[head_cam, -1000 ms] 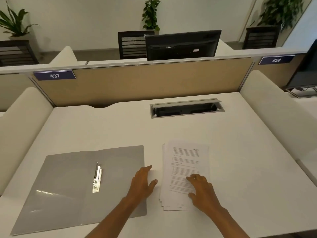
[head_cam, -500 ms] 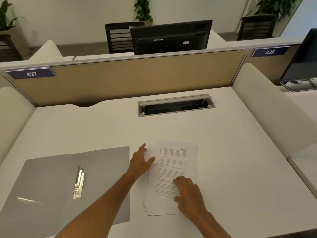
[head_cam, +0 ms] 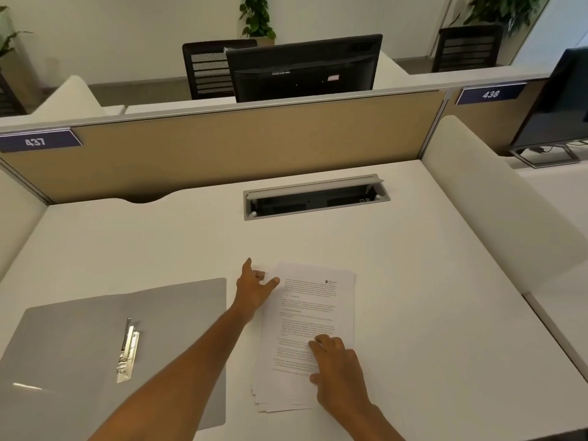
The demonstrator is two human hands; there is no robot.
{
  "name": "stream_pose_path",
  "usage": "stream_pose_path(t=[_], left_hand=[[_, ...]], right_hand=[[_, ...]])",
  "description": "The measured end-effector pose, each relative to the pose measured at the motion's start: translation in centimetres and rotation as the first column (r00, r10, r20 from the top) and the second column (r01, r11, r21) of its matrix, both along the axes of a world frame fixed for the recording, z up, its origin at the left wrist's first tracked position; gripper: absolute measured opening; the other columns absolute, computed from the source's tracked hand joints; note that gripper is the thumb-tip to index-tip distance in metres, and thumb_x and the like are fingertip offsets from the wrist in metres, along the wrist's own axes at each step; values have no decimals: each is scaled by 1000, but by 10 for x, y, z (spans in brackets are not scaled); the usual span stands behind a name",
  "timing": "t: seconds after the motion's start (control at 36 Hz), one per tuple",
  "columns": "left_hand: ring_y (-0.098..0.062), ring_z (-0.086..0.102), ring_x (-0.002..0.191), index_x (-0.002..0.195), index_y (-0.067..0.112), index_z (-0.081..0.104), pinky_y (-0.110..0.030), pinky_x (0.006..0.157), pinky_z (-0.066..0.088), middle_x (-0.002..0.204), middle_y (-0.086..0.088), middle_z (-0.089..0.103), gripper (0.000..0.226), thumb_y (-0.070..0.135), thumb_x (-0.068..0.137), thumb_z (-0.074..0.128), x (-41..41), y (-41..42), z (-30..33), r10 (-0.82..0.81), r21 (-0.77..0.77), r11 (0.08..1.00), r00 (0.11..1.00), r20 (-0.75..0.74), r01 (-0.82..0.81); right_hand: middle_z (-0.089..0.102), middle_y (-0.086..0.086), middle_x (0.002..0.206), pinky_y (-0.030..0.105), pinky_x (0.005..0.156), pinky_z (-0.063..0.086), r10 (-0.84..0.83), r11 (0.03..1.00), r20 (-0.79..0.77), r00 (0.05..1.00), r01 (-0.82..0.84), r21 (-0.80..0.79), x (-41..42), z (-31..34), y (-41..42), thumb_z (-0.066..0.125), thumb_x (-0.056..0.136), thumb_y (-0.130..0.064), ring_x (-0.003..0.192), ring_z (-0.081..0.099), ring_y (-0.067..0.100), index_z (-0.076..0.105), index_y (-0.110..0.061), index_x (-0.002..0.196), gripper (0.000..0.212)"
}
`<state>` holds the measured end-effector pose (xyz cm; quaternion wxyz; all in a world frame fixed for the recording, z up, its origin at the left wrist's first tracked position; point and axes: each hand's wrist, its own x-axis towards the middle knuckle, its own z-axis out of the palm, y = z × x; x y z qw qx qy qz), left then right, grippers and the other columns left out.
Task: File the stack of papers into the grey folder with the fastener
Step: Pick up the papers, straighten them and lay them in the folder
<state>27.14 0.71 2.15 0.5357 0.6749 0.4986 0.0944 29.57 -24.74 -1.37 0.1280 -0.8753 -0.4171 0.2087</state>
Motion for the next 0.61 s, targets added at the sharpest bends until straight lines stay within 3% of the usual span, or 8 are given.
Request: stream_pose_path(t=[0.06,0.19,0.36,0.61], left_hand=[[-32,55,128,162,14,20,-48,115,45,136,-13,57,98,25,88,82,2,2,0,1,-11,1000,1000,-5,-1],[-33,57,125,160,14,26,-46,113,47,134,-15,57,92,21,87,83,6,5,2,-45,-22,999,999,-26,45],[-33,54,130,158,15,30,-47,113,47,144,-15,53,91,19,85,85,7,8,3,-86,-33,996,996,-30,85],[-35,55,130,160,15,25,-51,112,48,143,-14,53,97,14,84,85,-1,6,1,-71,-123,990,997,26,73]], right_hand=[[60,-10,138,30,93,54,-2,1000,18,1000,2,9,1,0,-1,89,73,-30,113,62,17,61,-30,131,65],[46,-10,152,31,110,43,28,1000,12,1000,-28,4,2,0,1,75,89,-32,130,50,16,47,-31,145,63],[40,-10,158,32,115,38,46,999,-3,999,-45,7,3,2,0,70,93,-30,137,43,17,43,-30,150,63],[35,-11,160,32,119,33,54,998,-9,999,-54,24,4,7,-1,67,96,-30,142,38,16,39,-29,153,63]])
